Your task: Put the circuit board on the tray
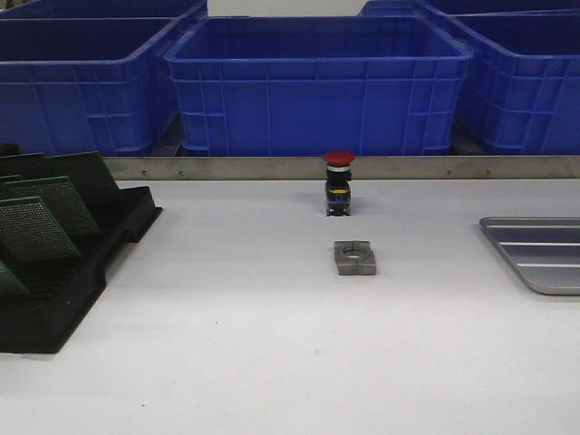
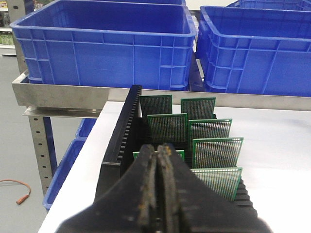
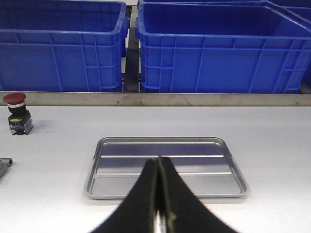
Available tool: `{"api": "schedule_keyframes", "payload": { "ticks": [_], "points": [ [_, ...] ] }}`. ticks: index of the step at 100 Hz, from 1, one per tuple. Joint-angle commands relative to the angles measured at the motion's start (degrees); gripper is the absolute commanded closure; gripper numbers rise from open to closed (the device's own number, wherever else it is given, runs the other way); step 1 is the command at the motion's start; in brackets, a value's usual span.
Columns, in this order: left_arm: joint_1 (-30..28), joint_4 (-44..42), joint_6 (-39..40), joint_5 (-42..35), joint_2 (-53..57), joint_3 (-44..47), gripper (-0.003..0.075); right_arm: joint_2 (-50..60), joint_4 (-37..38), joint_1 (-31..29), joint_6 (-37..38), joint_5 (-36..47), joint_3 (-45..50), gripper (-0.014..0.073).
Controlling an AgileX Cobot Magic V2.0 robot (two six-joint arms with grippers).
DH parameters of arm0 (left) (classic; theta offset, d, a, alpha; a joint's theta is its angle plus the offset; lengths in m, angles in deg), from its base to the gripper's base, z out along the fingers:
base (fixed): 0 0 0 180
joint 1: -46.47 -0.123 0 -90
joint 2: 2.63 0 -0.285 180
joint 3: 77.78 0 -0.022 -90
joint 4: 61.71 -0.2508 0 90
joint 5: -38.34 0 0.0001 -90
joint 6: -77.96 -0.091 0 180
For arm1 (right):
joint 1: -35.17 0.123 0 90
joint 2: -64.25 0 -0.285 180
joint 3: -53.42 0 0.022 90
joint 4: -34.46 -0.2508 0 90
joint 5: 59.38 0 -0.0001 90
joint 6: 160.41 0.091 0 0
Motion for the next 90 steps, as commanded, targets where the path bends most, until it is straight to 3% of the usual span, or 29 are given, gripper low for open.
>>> {"api": "schedule_keyframes", "payload": {
  "ticks": [1, 22, 69, 82, 90],
  "points": [
    [0.3, 0.3, 0.5, -4.3, 1.8, 2.7, 0.0741, 1.4, 0.1, -0.2, -0.3, 4.3, -0.7, 0.0706],
    [0.3, 1.1, 0.5, -5.3, 1.8, 2.7, 0.0741, 1.4, 0.1, -0.2, -0.3, 4.3, -0.7, 0.0706],
    [0.2, 1.4, 0.5, -27.4, 1.8, 2.7, 0.0741, 1.4, 0.1, -0.2, -0.3, 4.3, -0.7, 0.0706],
    [0.2, 1.2, 0.5, -23.5, 1.8, -0.2, 0.0741, 1.4, 0.1, -0.2, -0.3, 4.3, -0.7, 0.0706],
    [0.2, 1.2, 0.5, -15.7, 1.5, -4.3, 0.0741, 1.4, 0.1, -0.2, -0.3, 4.3, -0.7, 0.0706]
  ]
}}
